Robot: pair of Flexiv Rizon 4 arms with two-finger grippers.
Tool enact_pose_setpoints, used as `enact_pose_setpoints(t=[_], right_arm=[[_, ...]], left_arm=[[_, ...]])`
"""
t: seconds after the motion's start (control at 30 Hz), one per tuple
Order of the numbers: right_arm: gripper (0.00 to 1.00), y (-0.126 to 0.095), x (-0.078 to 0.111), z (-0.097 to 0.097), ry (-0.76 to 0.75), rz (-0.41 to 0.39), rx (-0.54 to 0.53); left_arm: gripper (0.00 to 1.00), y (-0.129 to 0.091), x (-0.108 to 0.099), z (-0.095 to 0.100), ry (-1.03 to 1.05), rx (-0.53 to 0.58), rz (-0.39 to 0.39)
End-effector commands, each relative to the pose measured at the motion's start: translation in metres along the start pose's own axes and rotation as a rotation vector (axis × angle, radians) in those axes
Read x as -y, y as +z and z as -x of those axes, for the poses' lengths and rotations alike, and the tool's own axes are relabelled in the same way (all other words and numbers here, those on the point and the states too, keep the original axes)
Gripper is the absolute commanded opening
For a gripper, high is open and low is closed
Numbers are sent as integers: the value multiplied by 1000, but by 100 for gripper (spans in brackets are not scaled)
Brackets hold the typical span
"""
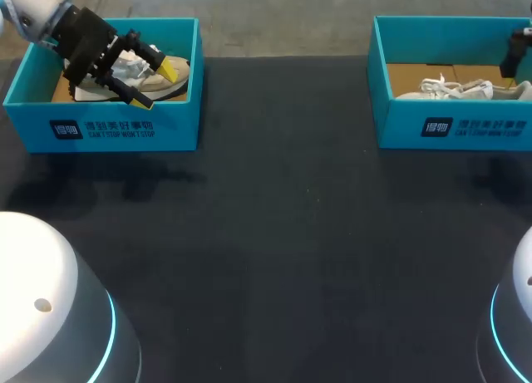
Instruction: Take the shoe out of the shoebox, open the shoe tongue, remove and reinsert the insole, then place the shoe into the shoebox
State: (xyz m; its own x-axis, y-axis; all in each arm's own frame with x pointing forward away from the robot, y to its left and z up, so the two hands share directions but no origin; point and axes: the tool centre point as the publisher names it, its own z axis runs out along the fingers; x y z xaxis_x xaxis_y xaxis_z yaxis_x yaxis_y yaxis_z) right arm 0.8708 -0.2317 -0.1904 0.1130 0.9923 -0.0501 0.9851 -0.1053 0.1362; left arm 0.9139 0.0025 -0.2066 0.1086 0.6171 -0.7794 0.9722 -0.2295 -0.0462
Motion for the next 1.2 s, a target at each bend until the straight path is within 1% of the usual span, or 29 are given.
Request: enact_pose_setpoints(t=[0.03, 0.77, 0.8, 0.87, 0.9, 0.97, 1.03, 1.07, 1.1, 1.17, 1.2], right_arm=[[100, 1, 3, 1, 1, 12, -2], [100, 1, 3, 1, 1, 12, -2], [100, 1, 3, 1, 1, 12, -2], [100, 1, 3, 1, 1, 12, -2], [100, 1, 3, 1, 1, 12, -2], [100, 1, 3, 1, 1, 12, -2], [100, 1, 3, 1, 1, 12, -2], [100, 1, 3, 1, 1, 12, -2], [100, 1, 3, 1, 1, 12, -2], [100, 1, 3, 1, 1, 12, -2], [100, 1, 3, 1, 1, 12, -2]], left_arm=[[100, -1, 0, 0, 1, -3, -2], [100, -1, -2, 1, -11, -4, 5], [100, -4, -4, -1, -7, -25, 32], [100, -5, -5, -2, -4, -29, 33], [100, -11, -7, -6, 12, -59, 50], [100, -12, -8, -7, 15, -68, 60], [100, -22, -15, -14, 34, -129, 103], [100, -22, -15, -14, 34, -129, 103], [100, -28, -19, -19, 42, -166, 120], [100, -30, -21, -22, 39, -184, 123], [100, -37, -25, -28, 33, -220, 122]])
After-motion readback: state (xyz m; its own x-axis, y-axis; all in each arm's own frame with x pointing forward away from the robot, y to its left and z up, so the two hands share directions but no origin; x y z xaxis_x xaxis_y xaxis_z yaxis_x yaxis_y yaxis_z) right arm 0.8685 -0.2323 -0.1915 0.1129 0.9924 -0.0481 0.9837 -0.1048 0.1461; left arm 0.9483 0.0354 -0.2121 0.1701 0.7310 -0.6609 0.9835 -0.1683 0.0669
